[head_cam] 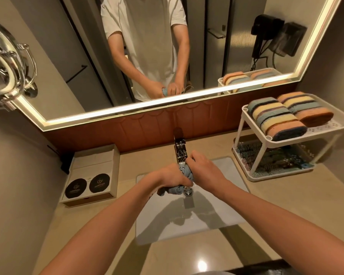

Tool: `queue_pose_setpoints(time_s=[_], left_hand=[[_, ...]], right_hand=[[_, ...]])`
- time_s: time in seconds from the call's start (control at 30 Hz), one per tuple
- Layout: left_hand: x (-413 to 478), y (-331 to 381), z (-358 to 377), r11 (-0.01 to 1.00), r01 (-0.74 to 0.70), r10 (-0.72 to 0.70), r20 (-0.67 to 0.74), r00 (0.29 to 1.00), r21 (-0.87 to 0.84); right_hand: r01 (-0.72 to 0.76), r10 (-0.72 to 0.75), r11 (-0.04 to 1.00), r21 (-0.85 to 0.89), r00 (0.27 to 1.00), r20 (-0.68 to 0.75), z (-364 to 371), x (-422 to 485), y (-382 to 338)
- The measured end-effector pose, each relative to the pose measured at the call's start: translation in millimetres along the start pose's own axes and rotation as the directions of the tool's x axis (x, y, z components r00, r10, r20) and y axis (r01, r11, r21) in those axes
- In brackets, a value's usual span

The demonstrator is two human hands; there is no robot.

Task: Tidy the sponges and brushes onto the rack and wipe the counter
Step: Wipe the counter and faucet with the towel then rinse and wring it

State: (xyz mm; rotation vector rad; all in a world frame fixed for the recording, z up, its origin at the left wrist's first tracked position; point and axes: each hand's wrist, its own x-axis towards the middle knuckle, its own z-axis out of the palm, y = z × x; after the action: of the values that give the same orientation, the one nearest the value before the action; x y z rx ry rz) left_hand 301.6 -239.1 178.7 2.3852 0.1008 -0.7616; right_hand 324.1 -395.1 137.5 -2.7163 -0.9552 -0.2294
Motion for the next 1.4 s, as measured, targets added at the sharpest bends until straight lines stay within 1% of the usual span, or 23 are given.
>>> queue_pose_setpoints(time_s=[0.1,0.17,0.2,0.27,0.33,0.5,0.57,0.63,0.73,0.77,0.83,0.87,0.9,0.93,0.97,1.0,1.07,1.13,1.17,1.23,1.3,1.33,1.4], left_hand=[[3.5,-0.8,18.0,0.997,-0.053,0.063,-0.199,0.978,0.058],[4.5,-3.0,27.2,0.988,-0.014,0.068,-0.350,0.934,0.155],[5.3,-4.0,30.0,0.973,0.000,0.092,-0.392,0.915,0.230],[7.2,-6.0,33.3,0.946,-0.001,0.140,-0.408,0.902,0.324],[7.8,-6.9,33.9,0.920,-0.003,0.167,-0.386,0.907,0.392],[6.9,-9.1,35.5,0.906,0.048,0.111,-0.346,0.932,0.420],[6.4,-9.8,35.7,0.877,0.049,0.163,-0.393,0.905,0.478],[5.4,-12.8,37.8,0.838,0.028,0.256,-0.438,0.862,0.545],[5.9,-18.0,39.2,0.776,-0.006,0.353,-0.426,0.833,0.631],[6.6,-17.5,38.1,0.785,-0.023,0.356,-0.420,0.835,0.619],[7.3,-16.4,35.2,0.859,-0.037,0.285,-0.418,0.862,0.511],[8.1,-16.0,33.3,0.907,-0.027,0.216,-0.409,0.887,0.421],[9.9,-16.4,30.3,0.956,-0.020,0.138,-0.389,0.911,0.292],[11.6,-17.4,26.3,0.992,-0.020,0.062,-0.346,0.936,0.123],[11.9,-17.9,22.3,0.998,-0.017,0.000,-0.276,0.961,-0.060],[10.5,-17.3,16.7,0.980,-0.001,-0.038,-0.194,0.980,-0.199],[4.9,-12.8,6.9,0.954,0.019,-0.033,-0.041,0.999,-0.301],[-0.1,-4.9,0.6,0.938,0.011,0.011,0.063,0.998,-0.347],[-1.8,-1.2,-1.6,0.930,0.016,0.022,0.097,0.995,-0.368],[-2.0,2.6,-4.5,0.936,0.033,0.014,0.133,0.991,-0.349],[-0.1,3.0,-4.6,0.980,0.017,0.002,0.096,0.995,-0.200],[0.9,2.5,-3.0,0.996,-0.006,0.010,0.051,0.999,-0.085],[2.0,0.7,2.8,0.992,-0.069,0.077,-0.067,0.995,0.104]], right_hand=[[-0.101,0.103,0.995,-0.022,0.988,0.115,1.5,6.7,-6.0],[-0.142,0.146,0.989,-0.034,0.974,0.172,-0.7,12.1,-7.0],[-0.165,0.170,0.985,-0.041,0.966,0.196,-1.8,14.2,-7.5],[-0.188,0.201,0.979,-0.074,0.944,0.261,-0.9,17.7,-8.0],[-0.190,0.215,0.975,-0.111,0.932,0.293,2.9,18.7,-7.7],[-0.208,0.235,0.971,-0.117,0.920,0.312,4.4,17.6,-10.3],[-0.236,0.265,0.963,-0.127,0.904,0.335,2.5,18.2,-14.3],[-0.250,0.284,0.958,-0.138,0.887,0.364,1.7,20.2,-16.4],[-0.259,0.290,0.957,-0.131,0.869,0.400,1.1,21.9,-16.5],[-0.265,0.289,0.957,-0.116,0.867,0.405,2.5,22.2,-14.4],[-0.267,0.270,0.962,-0.061,0.887,0.374,5.9,19.4,-10.1],[-0.243,0.241,0.969,-0.033,0.916,0.321,6.9,15.7,-7.4],[-0.190,0.191,0.981,-0.029,0.955,0.227,8.1,11.2,-4.0],[-0.117,0.123,0.992,-0.055,0.984,0.129,8.2,5.7,-1.1],[-0.049,0.052,0.996,-0.076,0.998,0.042,7.7,-1.0,1.7],[0.006,-0.008,0.997,-0.080,1.000,-0.030,5.5,-7.3,3.8],[0.093,-0.108,0.989,-0.115,0.986,-0.125,3.9,-17.0,9.7],[0.158,-0.184,0.977,-0.142,0.965,-0.189,1.5,-18.4,15.7],[0.182,-0.204,0.976,-0.116,0.954,-0.218,0.3,-16.0,17.9],[0.172,-0.179,0.984,-0.051,0.959,-0.221,0.5,-7.9,20.0],[0.139,-0.144,0.989,-0.056,0.985,-0.095,0.8,1.5,17.8],[0.129,-0.130,0.989,-0.073,0.991,-0.006,-0.3,5.2,14.9],[0.113,-0.097,0.988,-0.104,0.985,0.142,-2.9,10.3,8.6]])
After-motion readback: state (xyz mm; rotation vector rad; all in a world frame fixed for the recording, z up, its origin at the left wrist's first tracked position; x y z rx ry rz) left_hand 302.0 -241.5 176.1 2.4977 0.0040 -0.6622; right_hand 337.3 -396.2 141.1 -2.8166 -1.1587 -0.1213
